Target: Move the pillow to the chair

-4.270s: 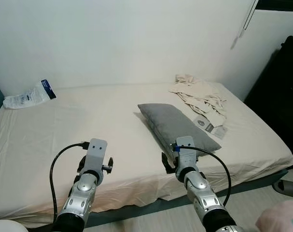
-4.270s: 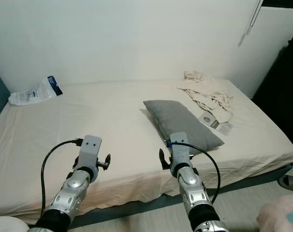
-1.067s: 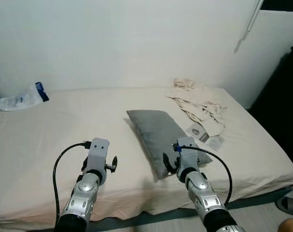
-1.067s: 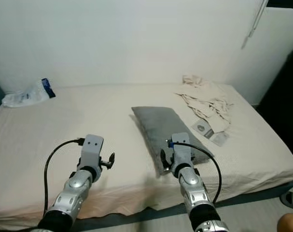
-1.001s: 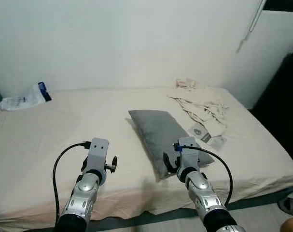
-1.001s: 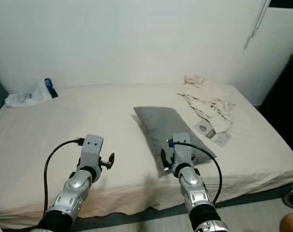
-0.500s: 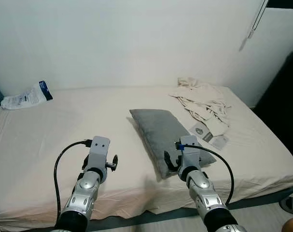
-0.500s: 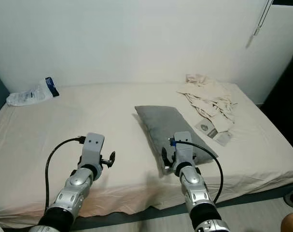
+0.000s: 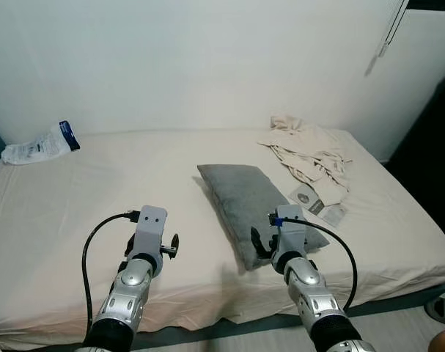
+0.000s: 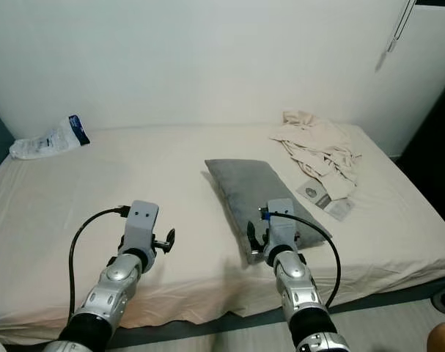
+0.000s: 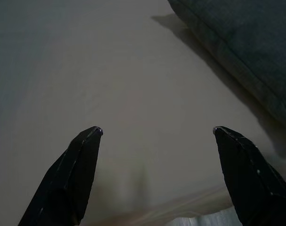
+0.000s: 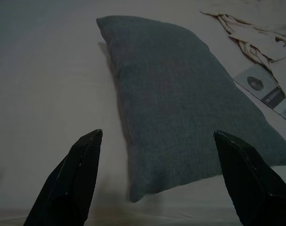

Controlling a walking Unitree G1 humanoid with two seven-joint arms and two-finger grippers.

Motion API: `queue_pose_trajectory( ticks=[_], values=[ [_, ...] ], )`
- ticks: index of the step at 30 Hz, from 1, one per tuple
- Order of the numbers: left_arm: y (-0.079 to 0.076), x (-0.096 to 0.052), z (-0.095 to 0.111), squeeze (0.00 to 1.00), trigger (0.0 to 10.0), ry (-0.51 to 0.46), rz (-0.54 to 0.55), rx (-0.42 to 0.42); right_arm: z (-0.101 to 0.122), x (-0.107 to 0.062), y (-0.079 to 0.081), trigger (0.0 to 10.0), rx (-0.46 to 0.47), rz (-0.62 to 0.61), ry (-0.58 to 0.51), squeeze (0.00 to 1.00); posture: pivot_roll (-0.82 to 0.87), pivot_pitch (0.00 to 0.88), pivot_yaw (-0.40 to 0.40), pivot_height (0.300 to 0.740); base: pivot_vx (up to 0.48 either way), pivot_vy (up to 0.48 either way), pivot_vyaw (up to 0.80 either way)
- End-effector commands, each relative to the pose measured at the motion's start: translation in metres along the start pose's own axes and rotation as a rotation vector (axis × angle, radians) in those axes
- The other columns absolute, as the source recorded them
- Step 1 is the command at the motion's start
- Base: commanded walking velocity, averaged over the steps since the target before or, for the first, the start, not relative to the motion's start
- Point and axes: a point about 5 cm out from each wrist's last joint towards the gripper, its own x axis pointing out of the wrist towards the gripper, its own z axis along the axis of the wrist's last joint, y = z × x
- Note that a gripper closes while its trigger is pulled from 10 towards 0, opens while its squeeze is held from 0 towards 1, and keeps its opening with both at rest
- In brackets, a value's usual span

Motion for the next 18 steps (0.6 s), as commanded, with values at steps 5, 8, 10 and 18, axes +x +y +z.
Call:
queue_pose_trajectory(
  ticks=[5, 8, 10, 18],
  values=[
    [-0.0007, 0.0004, -0.0046, 0.00, 10.0, 0.026, -0.007, 0.013, -0.0001, -0.0014, -0.0041, 10.0, 0.007, -0.015, -0.007, 0.00, -0.06, 0.055, -0.013, 0.637, 0.000, 0.000, 0.00],
    [-0.0013, 0.0002, -0.0048, 0.00, 10.0, 0.026, -0.011, 0.019, -0.0006, -0.0019, -0.0045, 10.0, 0.007, -0.016, -0.006, 0.00, -0.06, 0.055, -0.013, 0.622, 0.000, 0.000, 0.00],
    [-0.0017, 0.0001, -0.0048, 0.00, 10.0, 0.026, -0.011, 0.020, 0.0001, -0.0021, -0.0045, 10.0, 0.008, -0.016, -0.016, 0.00, -0.06, 0.055, -0.013, 0.613, 0.000, 0.000, 0.00],
    [-0.0023, -0.0004, -0.0053, 0.00, 10.0, 0.025, -0.012, 0.021, -0.0012, -0.0021, -0.0051, 10.0, 0.001, -0.013, 0.000, 0.00, -0.06, 0.053, -0.019, 0.613, 0.000, 0.000, 0.00]
  ],
)
